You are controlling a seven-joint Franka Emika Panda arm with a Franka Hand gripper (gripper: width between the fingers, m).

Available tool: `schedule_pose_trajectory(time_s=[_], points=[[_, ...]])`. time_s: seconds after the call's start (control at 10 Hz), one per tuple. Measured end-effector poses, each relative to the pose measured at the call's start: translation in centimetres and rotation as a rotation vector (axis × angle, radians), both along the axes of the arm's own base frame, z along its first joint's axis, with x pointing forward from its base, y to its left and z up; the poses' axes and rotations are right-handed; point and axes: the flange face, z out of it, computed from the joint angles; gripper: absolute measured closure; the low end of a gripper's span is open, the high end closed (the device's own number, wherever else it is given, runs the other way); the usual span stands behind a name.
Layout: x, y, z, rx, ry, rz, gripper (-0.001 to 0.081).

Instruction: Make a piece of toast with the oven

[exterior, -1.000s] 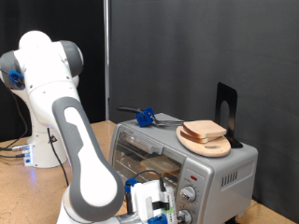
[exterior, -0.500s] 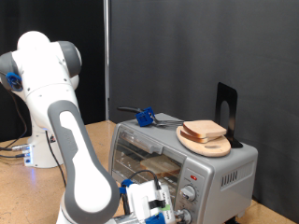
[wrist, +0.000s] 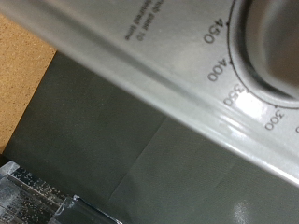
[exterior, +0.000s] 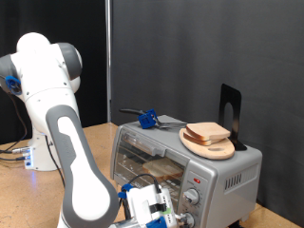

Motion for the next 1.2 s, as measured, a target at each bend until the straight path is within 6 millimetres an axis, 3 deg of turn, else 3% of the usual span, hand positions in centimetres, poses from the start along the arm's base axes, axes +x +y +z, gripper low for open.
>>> schedule_pose_trajectory(time_s=[0.3,0.5,0.6,0.7,0.8,1.0,1.2], points=[[0.2,-0.5,0.6,0.002,-0.003,-0.004,0.0714],[0.5,-1.8,1.9,0.002,0.004,-0.017,0.0447],[0.6,-2.3,2.3,0.000,0.009,-0.020,0.0447],[0.6,-2.5,2.4,-0.001,0.017,-0.022,0.0264],[0.5,-2.7,2.4,-0.004,0.032,-0.019,0.0264],[0.0,-3.9,2.3,-0.042,0.092,0.003,0.0023],[-0.7,-6.8,3.7,-0.087,0.170,0.041,0.0002]])
